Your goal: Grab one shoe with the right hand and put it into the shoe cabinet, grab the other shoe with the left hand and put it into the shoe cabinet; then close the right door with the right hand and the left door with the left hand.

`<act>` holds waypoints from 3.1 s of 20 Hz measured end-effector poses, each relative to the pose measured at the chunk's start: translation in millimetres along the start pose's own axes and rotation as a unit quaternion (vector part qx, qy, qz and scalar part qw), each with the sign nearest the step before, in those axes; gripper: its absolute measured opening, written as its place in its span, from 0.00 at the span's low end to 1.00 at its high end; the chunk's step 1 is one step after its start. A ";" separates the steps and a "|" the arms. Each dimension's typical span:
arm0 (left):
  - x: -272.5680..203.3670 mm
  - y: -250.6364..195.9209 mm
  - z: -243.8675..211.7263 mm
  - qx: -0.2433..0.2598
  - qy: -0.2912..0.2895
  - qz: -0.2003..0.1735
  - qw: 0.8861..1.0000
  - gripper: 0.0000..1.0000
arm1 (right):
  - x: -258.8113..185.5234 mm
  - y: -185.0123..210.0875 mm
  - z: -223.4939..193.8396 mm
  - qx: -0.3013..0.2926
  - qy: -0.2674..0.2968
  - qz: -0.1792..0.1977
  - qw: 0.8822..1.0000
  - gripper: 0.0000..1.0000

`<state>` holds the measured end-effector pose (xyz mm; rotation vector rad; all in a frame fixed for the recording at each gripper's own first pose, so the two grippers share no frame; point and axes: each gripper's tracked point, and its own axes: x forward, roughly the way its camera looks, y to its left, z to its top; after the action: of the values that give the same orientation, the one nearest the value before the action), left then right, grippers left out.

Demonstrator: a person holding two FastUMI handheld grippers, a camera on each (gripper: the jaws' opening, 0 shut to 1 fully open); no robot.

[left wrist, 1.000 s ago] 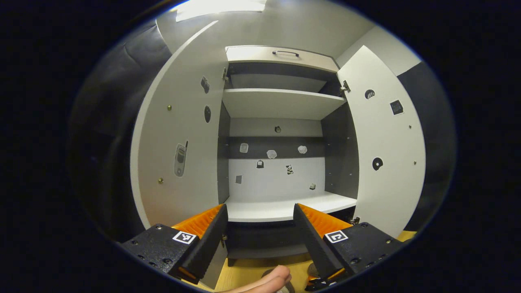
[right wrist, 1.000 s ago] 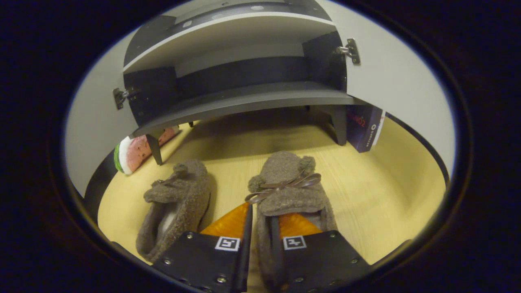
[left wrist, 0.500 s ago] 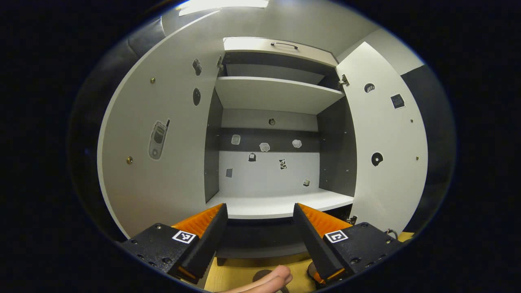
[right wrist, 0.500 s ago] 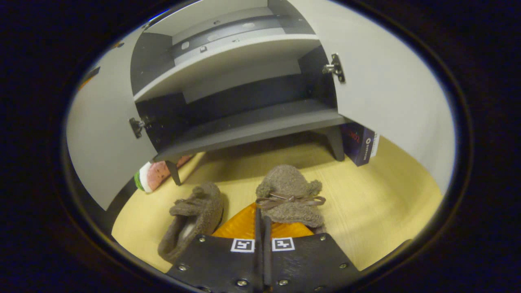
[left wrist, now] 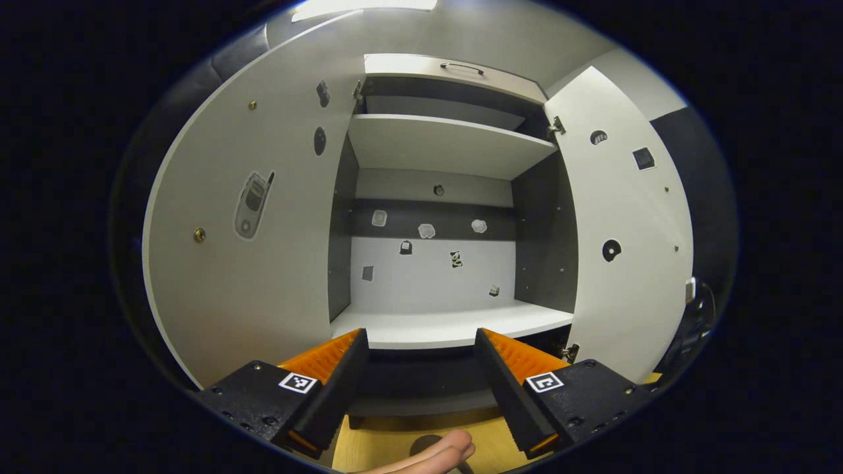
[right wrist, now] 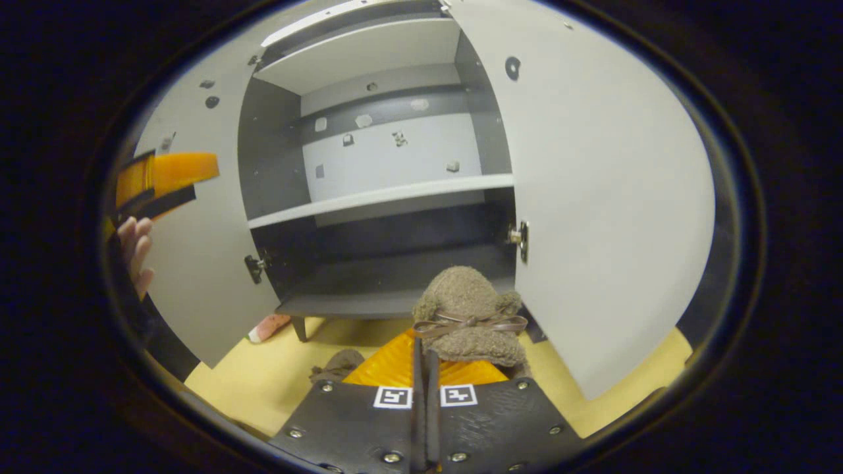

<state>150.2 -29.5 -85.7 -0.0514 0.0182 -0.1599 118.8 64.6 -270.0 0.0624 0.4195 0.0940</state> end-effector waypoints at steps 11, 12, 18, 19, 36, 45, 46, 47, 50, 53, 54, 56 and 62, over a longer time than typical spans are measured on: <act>-9.6 7.3 11.6 0.003 -0.020 -0.012 1.000 0.98 | -21.2 25.3 160.3 -0.059 -0.049 0.012 0.997 0.02; -8.9 9.1 9.1 0.003 -0.015 -0.010 1.000 0.99 | -18.1 29.0 172.3 -0.064 -0.045 0.014 0.997 0.02; -1.3 13.5 1.6 -0.011 0.002 -0.008 1.000 0.99 | 25.0 60.9 240.3 -0.115 -0.033 0.021 0.993 0.02; -1.3 12.3 0.9 -0.013 0.004 -0.012 1.000 0.99 | 34.5 67.9 247.1 -0.123 -0.031 0.022 0.992 0.02; -0.3 18.1 1.6 -0.030 0.006 -0.018 0.999 0.99 | 241.8 52.9 230.0 -0.153 0.046 -0.018 0.987 0.03; 9.3 13.8 -13.2 -0.029 0.028 -0.016 0.999 0.99 | 274.1 38.4 199.8 -0.136 0.099 -0.023 0.986 0.04; 10.0 13.4 -12.9 -0.029 0.027 -0.016 0.999 0.99 | 274.6 36.1 198.7 -0.123 0.103 -0.025 0.987 0.04; 11.6 14.2 -12.8 -0.030 0.025 -0.012 0.999 0.99 | 275.3 30.5 198.8 -0.114 0.105 -0.032 0.987 0.04; 16.4 12.4 -21.7 -0.030 0.038 -0.009 0.999 0.99 | 272.9 27.6 197.1 -0.074 0.121 -0.032 0.989 0.19; 21.7 12.3 -29.2 -0.028 0.048 -0.008 0.998 0.99 | 260.3 23.1 200.6 -0.047 0.132 -0.031 0.990 0.32; 23.2 11.8 -29.6 -0.030 0.048 -0.009 0.998 0.99 | 253.3 23.7 203.9 -0.050 0.128 -0.025 0.990 0.36; 25.2 9.5 -31.7 -0.034 0.050 -0.012 0.998 0.99 | 236.7 27.0 210.8 -0.053 0.119 -0.013 0.991 0.43; 30.2 -3.8 -46.0 -0.055 0.073 -0.014 0.996 0.99 | 166.9 45.9 242.7 -0.094 0.036 0.015 0.995 0.97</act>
<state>178.4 -40.4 -131.8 -0.1504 0.1718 -0.1902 366.3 117.5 -112.5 -0.1209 0.4792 0.1648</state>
